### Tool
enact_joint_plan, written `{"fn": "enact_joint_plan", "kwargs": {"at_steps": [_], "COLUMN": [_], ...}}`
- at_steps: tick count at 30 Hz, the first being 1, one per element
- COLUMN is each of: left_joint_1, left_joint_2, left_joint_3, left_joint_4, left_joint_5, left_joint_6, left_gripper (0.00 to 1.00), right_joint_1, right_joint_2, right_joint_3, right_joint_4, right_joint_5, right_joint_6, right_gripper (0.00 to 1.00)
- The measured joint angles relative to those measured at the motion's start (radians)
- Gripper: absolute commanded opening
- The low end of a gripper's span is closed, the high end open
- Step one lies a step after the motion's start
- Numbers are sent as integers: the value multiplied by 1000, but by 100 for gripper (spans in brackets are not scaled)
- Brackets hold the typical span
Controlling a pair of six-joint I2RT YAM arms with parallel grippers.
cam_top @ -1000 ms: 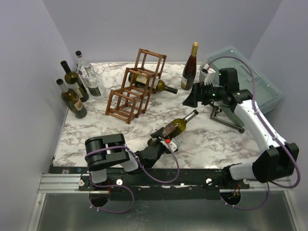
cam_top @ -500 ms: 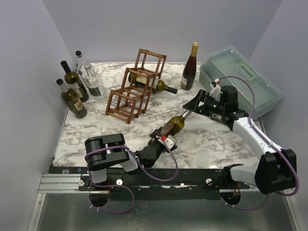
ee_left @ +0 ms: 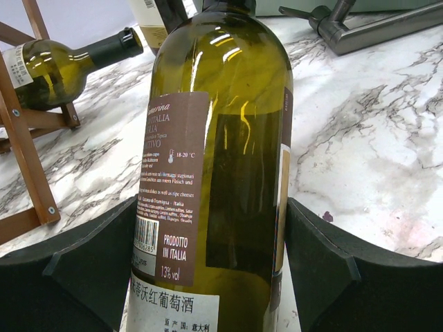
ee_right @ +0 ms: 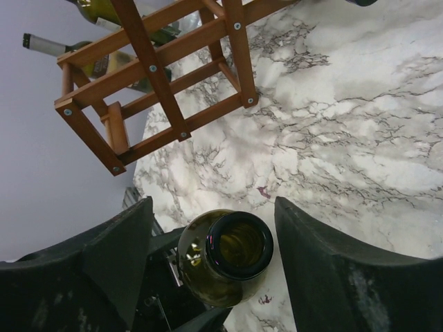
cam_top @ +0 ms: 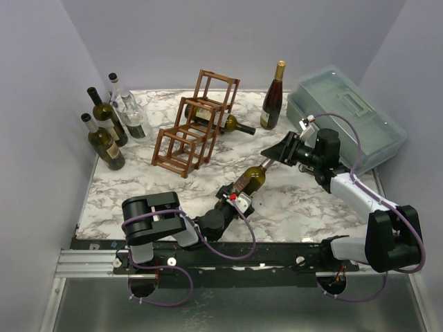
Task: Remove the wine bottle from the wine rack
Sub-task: Place the wine bottle at the center of the board.
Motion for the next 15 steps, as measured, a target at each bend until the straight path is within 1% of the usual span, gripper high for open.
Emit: {"fn": "enact_joint_plan", "kwargs": {"at_steps": [2,4,6,8,9,12,13,15], "left_joint_1": [0,0,0,0,1,1,1,1], "left_joint_2": [-1,-4,-9,-11,-14,-17,-18,-20], "left_joint_3": [0,0,0,-1,-2,-2,-2,-2], "left_joint_4": [0,3,3,2,1,-2,-2,-3], "left_joint_5": [0,0,1,1,1,1,1,1], "left_joint_6": [-8,-20,-33,-42,-47,-53,-54,-54], "left_gripper": [0,0,0,0,0,0,2,20], "right_joint_1": [0,0,0,0,0,0,0,0], "right_joint_2": [0,0,3,6,8,10,10,10], "right_joint_3": [-4,-5,-6,-7,-8,-13,-13,-13], "right_joint_4": [18,29,39,49,57,79,85,97], "right_joint_5": [-6,-9,-13,-13,-14,-24,-29,-40], "right_joint_6": [-2,-11,-29,-51,-56,-69,-71,-74], "right_gripper": [46,41,34,21,12,0,0,0]}}
